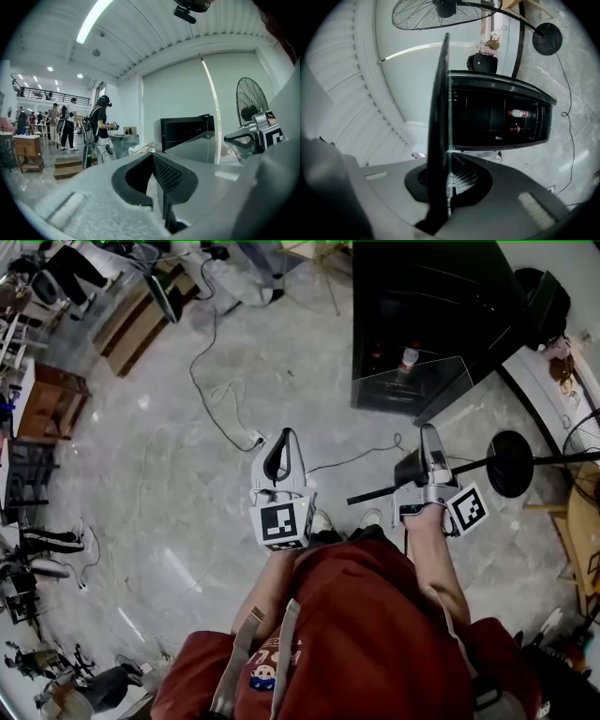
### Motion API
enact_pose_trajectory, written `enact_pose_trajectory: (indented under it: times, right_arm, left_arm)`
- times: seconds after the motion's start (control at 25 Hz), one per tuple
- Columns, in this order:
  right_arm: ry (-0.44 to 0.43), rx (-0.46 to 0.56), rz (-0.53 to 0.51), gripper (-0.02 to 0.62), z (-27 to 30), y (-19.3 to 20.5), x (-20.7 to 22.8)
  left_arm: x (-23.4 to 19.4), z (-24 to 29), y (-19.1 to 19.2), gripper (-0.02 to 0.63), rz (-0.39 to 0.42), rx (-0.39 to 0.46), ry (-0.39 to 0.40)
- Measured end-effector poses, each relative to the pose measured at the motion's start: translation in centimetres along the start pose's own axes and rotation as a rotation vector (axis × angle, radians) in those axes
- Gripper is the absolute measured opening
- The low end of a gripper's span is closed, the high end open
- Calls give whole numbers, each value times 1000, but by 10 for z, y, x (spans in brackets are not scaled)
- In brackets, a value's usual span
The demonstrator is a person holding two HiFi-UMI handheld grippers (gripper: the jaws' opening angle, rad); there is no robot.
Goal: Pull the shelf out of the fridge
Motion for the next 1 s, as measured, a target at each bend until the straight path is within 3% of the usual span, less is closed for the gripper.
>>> enact_pose_trajectory:
  times: [0.2, 0.48, 1.0]
  right_arm:
    - [-40, 30, 52, 11, 1, 5, -24]
    - [-76, 51, 78, 11, -5, 6, -47]
    - [-71, 58, 72, 11, -15, 12, -48]
  left_arm:
    - [-17, -13, -21, -2, 51, 104, -25]
    - [-22, -27, -48, -2, 94, 178, -30]
    - [-16, -35, -47, -2, 94, 175, 6]
Point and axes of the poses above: the fingertips, and each gripper's own axes: z forward along the fingers, x to its right, y out of its underside, the point moved 4 cm from there along -z, backward along the fingers, and after that the axes turned 6 degrees about z, right-handed, at the moved point
